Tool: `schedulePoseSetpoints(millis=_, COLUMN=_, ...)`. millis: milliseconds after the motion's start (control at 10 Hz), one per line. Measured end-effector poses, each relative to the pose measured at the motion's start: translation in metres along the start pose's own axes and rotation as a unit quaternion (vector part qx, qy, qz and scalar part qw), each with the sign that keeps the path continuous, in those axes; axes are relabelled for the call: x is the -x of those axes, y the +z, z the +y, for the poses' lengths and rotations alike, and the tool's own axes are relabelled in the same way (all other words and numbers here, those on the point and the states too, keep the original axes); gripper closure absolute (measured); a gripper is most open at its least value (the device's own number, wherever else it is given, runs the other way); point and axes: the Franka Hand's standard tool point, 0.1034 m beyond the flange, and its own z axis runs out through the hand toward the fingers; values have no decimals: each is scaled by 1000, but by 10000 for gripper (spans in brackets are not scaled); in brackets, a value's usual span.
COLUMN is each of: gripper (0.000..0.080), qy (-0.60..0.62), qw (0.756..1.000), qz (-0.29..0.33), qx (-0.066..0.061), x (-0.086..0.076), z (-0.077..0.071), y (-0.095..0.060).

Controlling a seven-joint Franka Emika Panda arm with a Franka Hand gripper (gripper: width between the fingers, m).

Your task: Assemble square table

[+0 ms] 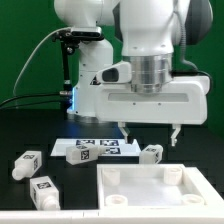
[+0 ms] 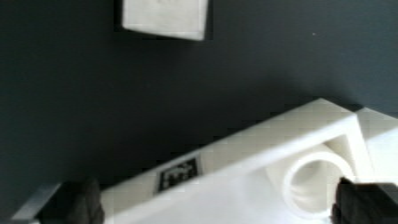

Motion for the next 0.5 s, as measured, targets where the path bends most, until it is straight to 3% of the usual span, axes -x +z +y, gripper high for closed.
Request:
schedulePoseSetpoints(millis=200, gripper=151, qy=41, qw=995, qz=-87, qx=-14, x=5, z=9, y=6)
schedulePoseSetpoints(millis=300, gripper=151, qy=36, qw=995, qz=-95, qx=-12, x=4, z=5, y=4)
schedulePoseSetpoints(millis=500, gripper=151, qy=34, qw=986, qz=-164, qx=-7, x=12, z=11, y=5)
